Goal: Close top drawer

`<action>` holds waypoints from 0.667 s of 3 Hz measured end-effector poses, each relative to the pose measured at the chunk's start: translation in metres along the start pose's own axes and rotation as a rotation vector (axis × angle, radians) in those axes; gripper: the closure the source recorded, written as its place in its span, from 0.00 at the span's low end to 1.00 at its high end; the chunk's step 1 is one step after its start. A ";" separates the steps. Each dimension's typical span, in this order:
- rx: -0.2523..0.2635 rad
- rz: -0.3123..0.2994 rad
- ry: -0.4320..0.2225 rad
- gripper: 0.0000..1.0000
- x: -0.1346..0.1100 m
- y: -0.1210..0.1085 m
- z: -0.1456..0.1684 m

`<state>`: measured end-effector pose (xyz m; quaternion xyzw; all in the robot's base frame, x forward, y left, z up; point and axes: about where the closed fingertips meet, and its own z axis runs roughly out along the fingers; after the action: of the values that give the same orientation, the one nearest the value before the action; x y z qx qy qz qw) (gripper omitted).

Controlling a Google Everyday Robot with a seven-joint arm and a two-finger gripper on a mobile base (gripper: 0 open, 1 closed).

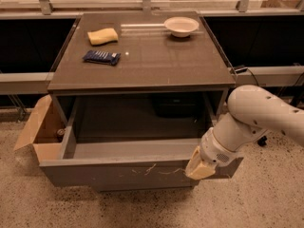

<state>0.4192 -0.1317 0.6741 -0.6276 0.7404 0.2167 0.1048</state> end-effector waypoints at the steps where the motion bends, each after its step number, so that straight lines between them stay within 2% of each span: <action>1: 0.001 0.005 0.004 0.28 0.011 -0.016 0.013; 2: 0.001 0.003 0.002 0.05 0.012 -0.015 0.012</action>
Offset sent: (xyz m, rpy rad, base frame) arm 0.0262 -0.0173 -0.0415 0.0403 -0.0113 0.0102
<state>0.4302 -0.1383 0.6554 -0.6265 0.7416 0.2161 0.1041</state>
